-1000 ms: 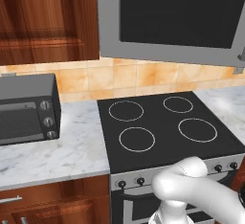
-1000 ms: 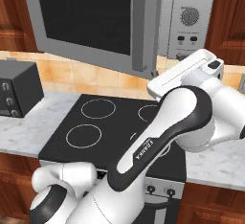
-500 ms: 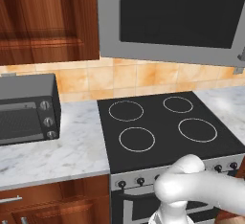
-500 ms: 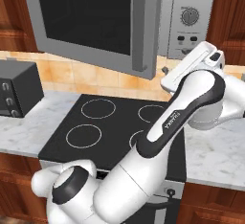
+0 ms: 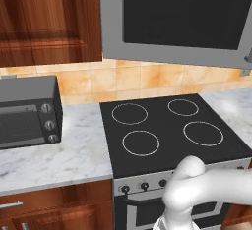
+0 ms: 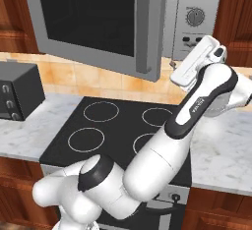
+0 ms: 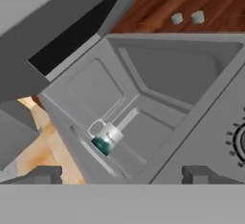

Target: Open the microwave door.

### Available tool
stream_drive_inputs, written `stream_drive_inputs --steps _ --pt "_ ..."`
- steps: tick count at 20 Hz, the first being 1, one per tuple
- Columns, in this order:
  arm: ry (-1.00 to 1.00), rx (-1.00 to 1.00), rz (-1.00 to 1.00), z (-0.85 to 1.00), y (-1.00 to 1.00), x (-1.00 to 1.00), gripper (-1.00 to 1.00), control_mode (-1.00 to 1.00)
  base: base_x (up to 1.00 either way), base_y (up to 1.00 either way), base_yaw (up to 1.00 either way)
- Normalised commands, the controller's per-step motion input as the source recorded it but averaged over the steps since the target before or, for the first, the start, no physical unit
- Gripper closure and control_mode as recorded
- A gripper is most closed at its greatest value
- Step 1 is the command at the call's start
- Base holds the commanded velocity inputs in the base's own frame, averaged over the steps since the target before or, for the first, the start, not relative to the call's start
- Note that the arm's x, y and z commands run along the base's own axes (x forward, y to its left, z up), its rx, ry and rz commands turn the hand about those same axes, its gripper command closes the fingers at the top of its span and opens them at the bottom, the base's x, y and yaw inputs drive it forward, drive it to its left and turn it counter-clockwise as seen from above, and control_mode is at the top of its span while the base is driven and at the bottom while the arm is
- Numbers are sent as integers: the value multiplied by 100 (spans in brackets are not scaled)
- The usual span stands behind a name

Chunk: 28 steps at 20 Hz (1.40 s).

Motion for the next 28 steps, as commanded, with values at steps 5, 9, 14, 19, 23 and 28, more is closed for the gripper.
stream_drive_inputs --steps 5,9,14,19,23,28 --pt "-12 -3 21 3 17 -6 -100 -100 0 0 0" --pt "-20 -10 29 9 48 -43 -100 -100 0 0 0" --pt "-23 -18 27 8 87 -56 -100 -100 0 0 0" --pt "-26 -23 21 5 100 -75 -100 -100 0 0 0" --pt "-27 -18 23 12 92 -98 -100 -100 0 0 0" --pt "-26 -13 23 11 90 -100 -100 -100 0 0 0"
